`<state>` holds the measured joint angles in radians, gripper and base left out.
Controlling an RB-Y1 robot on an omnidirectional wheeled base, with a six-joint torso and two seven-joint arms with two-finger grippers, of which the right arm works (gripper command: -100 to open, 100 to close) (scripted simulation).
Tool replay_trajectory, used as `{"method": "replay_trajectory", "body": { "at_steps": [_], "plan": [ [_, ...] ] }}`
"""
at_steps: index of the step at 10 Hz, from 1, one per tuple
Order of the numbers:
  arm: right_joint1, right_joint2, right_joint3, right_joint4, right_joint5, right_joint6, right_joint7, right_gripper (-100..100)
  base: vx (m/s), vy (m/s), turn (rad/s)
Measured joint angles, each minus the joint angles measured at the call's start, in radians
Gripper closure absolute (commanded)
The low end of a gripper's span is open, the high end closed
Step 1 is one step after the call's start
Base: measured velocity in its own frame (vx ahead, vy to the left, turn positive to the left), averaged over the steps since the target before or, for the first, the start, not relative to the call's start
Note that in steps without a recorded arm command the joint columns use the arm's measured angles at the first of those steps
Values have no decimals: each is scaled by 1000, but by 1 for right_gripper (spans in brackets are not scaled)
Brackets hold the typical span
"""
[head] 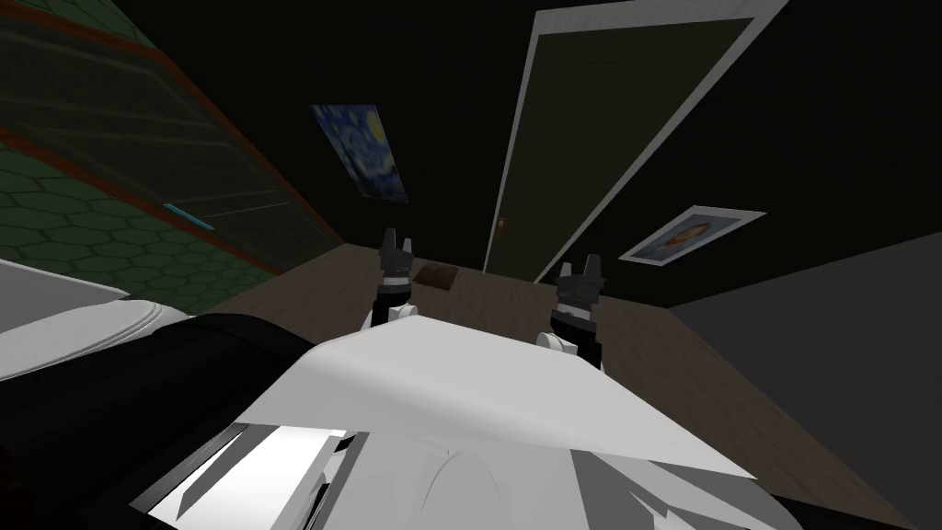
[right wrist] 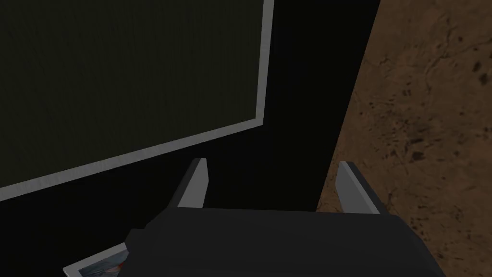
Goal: Pull the door open
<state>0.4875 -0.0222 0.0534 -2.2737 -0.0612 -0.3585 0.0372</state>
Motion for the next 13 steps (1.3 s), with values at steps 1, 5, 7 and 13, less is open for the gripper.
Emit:
{"method": "replay_trajectory", "body": {
  "at_steps": [1,5,7,13],
  "plan": [
    [-10,-4,4,17,-12,-2,-9,-100,177,14,-38],
    [-49,-19,31,90,-71,-8,-64,-100,181,24,-28],
    [-71,-27,47,126,-111,-4,-101,-100,164,18,-29],
    [-134,-49,91,252,-218,-15,-203,-100,127,3,-28]
  ]
}}
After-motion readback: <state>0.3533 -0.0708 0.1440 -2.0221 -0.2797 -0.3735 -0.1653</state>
